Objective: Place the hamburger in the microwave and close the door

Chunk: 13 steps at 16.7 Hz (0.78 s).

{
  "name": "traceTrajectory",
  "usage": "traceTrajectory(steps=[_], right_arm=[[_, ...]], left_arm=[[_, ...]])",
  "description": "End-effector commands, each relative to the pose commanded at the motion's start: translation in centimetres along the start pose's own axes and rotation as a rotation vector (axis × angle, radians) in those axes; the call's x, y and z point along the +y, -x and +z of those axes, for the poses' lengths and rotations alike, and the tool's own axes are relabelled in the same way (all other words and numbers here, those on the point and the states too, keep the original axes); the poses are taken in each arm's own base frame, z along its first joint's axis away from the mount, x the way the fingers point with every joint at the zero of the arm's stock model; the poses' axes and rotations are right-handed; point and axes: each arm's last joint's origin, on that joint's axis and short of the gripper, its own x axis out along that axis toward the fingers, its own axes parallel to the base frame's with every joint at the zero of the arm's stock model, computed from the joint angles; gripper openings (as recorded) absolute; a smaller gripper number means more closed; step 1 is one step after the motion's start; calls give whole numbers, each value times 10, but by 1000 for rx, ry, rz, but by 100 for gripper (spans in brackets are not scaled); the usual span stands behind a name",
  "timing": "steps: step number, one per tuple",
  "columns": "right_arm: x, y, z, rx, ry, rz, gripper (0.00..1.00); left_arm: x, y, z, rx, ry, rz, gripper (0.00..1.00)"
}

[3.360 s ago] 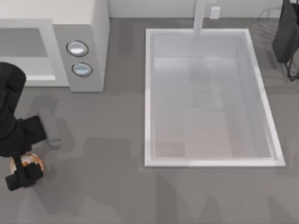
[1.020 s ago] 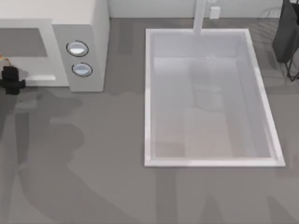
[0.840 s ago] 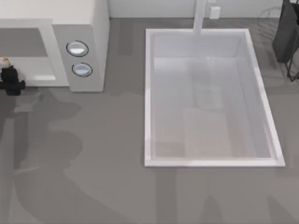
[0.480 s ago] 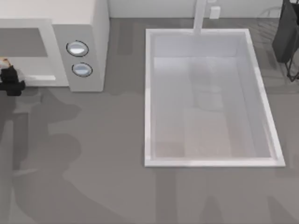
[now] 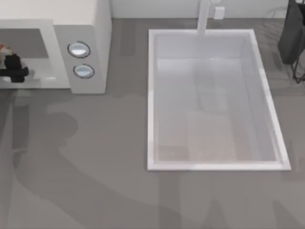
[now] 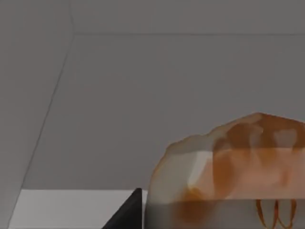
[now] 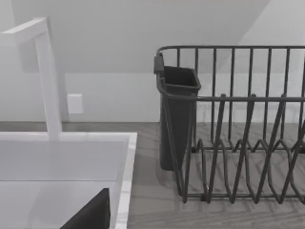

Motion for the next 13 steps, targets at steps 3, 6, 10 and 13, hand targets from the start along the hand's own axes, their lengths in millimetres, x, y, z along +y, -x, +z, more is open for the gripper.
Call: traceTrajectory(steps=[3, 6, 10, 13], right_arm=[[0, 0, 0, 0, 0, 0, 100], [0, 0, 0, 0, 0, 0, 100], [0, 0, 0, 0, 0, 0, 100], [0, 0, 0, 0, 0, 0, 100]], left_arm=[[1, -43, 18, -30, -5, -1, 0], [-3, -76, 27, -34, -6, -6, 0], [-6, -94, 23, -5, -1, -8, 0], [-6, -94, 23, -5, -1, -8, 0]])
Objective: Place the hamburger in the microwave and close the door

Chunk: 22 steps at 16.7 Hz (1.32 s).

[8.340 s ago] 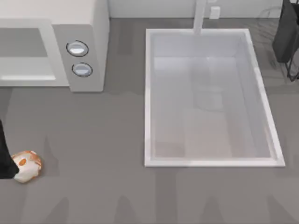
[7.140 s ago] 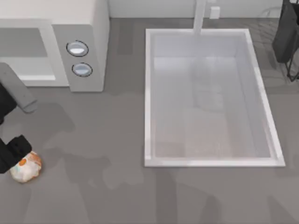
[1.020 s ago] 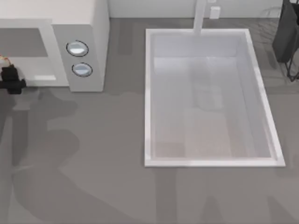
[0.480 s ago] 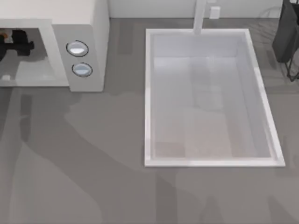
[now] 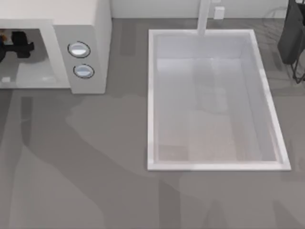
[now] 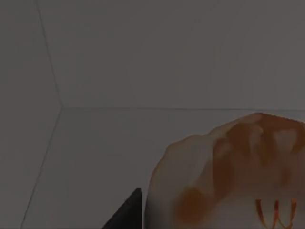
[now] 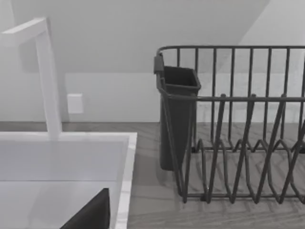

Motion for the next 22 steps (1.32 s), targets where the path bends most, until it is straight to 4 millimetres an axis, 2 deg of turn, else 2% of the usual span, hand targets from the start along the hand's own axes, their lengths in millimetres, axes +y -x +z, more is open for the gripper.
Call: traceTrajectory(steps=[13, 21, 22], right_arm=[[0, 0, 0, 0, 0, 0, 100], [0, 0, 0, 0, 0, 0, 100], [0, 0, 0, 0, 0, 0, 100]], left_arm=[[0, 0, 0, 0, 0, 0, 98], [0, 0, 0, 0, 0, 0, 100], [8, 31, 5, -17, 7, 23, 100]])
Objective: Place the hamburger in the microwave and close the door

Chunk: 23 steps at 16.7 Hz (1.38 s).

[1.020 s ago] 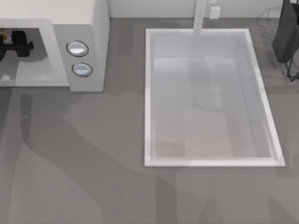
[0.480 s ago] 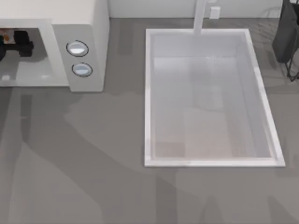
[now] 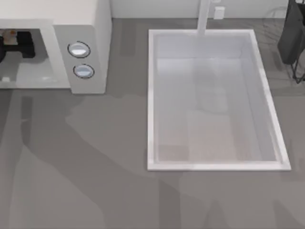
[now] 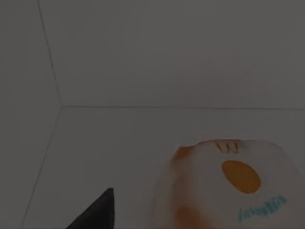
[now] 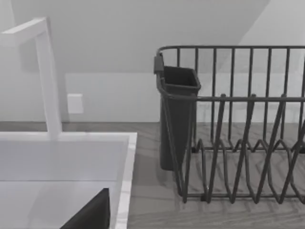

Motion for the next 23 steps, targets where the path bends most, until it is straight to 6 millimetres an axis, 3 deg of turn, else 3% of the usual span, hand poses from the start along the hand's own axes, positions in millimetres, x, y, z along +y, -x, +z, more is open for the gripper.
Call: traceTrajectory(steps=[3, 6, 16, 19, 23], right_arm=[[0, 0, 0, 0, 0, 0, 100], [0, 0, 0, 0, 0, 0, 100], [0, 0, 0, 0, 0, 0, 100], [0, 0, 0, 0, 0, 0, 100], [0, 0, 0, 0, 0, 0, 100]], left_arm=[[2, 7, -1, -5, -1, 1, 100], [7, 32, -9, -7, -3, 2, 100], [6, 172, -63, 16, 4, -1, 100], [5, 188, -65, 1, 0, 0, 100], [4, 188, -66, 5, 0, -4, 100]])
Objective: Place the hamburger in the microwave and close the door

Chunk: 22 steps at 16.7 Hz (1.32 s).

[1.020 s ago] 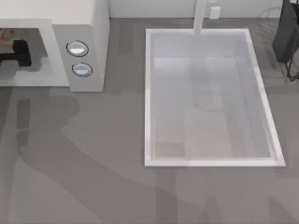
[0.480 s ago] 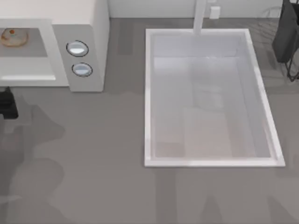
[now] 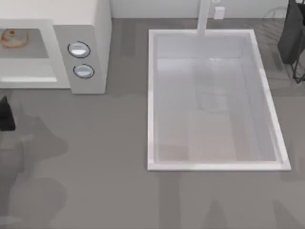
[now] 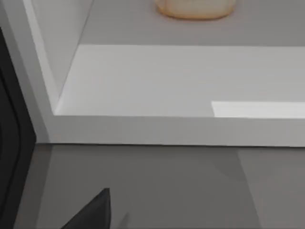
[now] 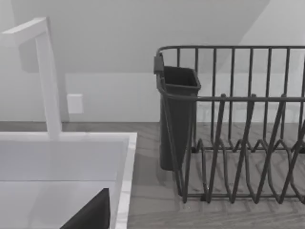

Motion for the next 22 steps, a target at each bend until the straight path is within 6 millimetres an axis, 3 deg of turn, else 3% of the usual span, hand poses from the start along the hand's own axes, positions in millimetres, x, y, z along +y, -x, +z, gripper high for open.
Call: traceTrajectory(steps=[2, 6, 14, 22], right_arm=[[0, 0, 0, 0, 0, 0, 100], [0, 0, 0, 0, 0, 0, 100], [0, 0, 0, 0, 0, 0, 100], [0, 0, 0, 0, 0, 0, 100]], left_arm=[[0, 0, 4, -6, -2, 1, 100], [2, 3, 32, -22, -5, 3, 100], [0, 32, 90, 7, 2, -1, 100], [-6, 39, 92, 5, 0, -2, 100]])
